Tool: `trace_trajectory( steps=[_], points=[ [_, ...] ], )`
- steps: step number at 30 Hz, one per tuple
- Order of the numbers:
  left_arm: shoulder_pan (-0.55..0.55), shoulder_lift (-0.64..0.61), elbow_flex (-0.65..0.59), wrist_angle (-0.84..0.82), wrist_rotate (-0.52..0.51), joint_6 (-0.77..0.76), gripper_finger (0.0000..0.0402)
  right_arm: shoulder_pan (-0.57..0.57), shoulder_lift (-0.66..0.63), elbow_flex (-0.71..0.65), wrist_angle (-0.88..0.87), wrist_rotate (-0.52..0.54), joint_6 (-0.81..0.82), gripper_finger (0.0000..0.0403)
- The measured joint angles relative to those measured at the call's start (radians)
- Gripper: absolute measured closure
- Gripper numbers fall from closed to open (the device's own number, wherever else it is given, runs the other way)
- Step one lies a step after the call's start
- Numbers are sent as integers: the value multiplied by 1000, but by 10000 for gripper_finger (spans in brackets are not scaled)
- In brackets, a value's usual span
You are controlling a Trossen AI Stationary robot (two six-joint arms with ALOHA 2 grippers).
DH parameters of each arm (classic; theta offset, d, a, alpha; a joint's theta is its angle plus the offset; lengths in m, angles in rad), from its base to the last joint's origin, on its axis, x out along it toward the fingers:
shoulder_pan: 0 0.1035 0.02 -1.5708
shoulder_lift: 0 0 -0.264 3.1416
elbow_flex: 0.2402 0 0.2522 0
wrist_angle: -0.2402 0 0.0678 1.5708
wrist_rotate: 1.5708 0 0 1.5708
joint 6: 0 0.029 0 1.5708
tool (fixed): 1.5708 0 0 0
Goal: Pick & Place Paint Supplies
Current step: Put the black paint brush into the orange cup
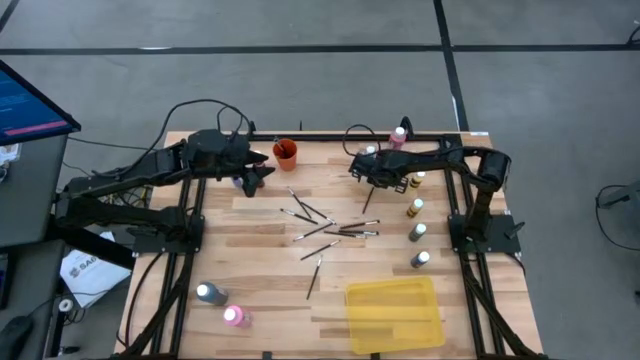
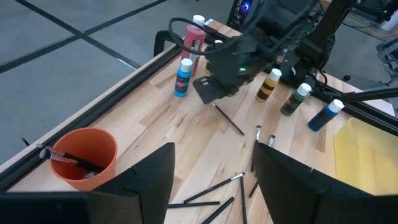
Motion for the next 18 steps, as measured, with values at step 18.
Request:
trace_trajectory(
  steps=[18],
  points=[
    [0, -63, 0, 4, 55, -32, 190, 112, -172, 45, 550, 195, -495, 403]
  ],
)
